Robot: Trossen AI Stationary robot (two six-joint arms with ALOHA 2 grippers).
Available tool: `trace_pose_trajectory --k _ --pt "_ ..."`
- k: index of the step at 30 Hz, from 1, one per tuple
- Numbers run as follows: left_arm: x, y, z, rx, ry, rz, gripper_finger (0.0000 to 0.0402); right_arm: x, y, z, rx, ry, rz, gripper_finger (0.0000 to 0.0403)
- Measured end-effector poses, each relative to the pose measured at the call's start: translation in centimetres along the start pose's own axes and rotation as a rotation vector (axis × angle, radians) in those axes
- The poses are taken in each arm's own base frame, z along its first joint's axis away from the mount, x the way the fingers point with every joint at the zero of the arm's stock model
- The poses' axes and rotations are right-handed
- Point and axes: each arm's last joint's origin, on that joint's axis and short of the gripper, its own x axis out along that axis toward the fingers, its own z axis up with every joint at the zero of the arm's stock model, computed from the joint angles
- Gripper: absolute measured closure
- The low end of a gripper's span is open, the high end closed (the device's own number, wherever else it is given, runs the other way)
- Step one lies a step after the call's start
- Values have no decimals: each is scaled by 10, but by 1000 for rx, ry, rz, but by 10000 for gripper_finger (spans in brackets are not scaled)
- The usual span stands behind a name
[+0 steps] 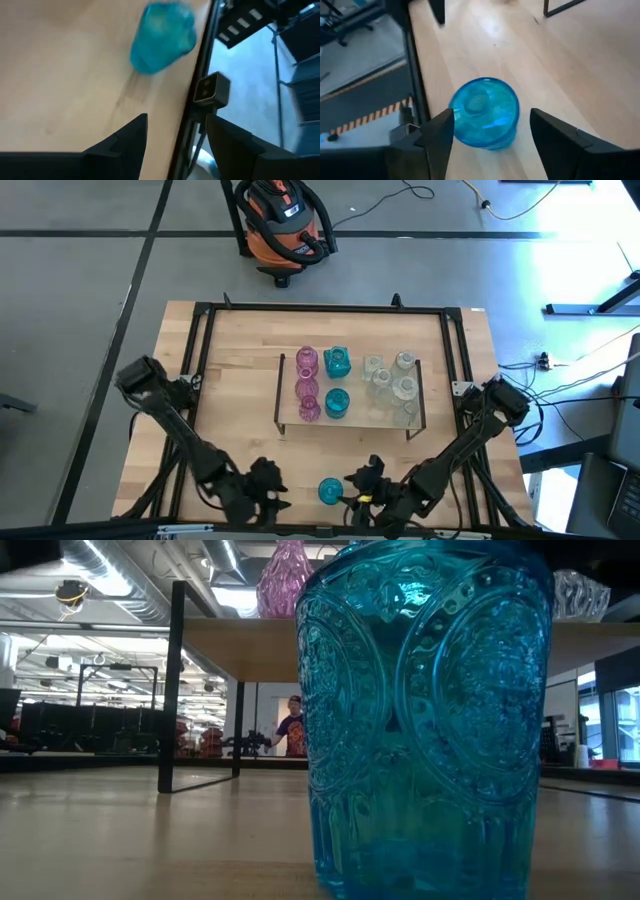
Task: Sort vases onto shelf
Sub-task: Put the blue vase on the shelf aligned with the other blue vase
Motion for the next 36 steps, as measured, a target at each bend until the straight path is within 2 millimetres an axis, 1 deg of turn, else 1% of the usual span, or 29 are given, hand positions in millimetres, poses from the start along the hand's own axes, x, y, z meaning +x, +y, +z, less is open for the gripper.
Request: trace_pose_trajectory --k 4,7,14,19,28,30,32,36 --pt "28 5 -12 -105 72 -7 206 13 -5 -1 -49 23 -20 162" --pt "37 4 -16 -138 75 -32 206 23 -5 2 -66 18 9 161" --pt "39 0 -13 -162 29 -65 206 40 -6 11 -138 31 79 161" --pt "40 1 -12 -158 14 -62 206 46 -2 13 -160 5 137 161" --pt "46 6 -1 -169 -23 -35 206 66 -1 5 -127 -54 143 164" --pt "46 7 0 -170 -25 -33 206 69 -1 4 -121 -75 136 174" --pt "46 7 0 -169 -25 -33 206 71 -2 4 -130 -86 128 193" --pt "46 6 -1 -154 -14 -38 206 78 -4 3 -137 -84 129 246"
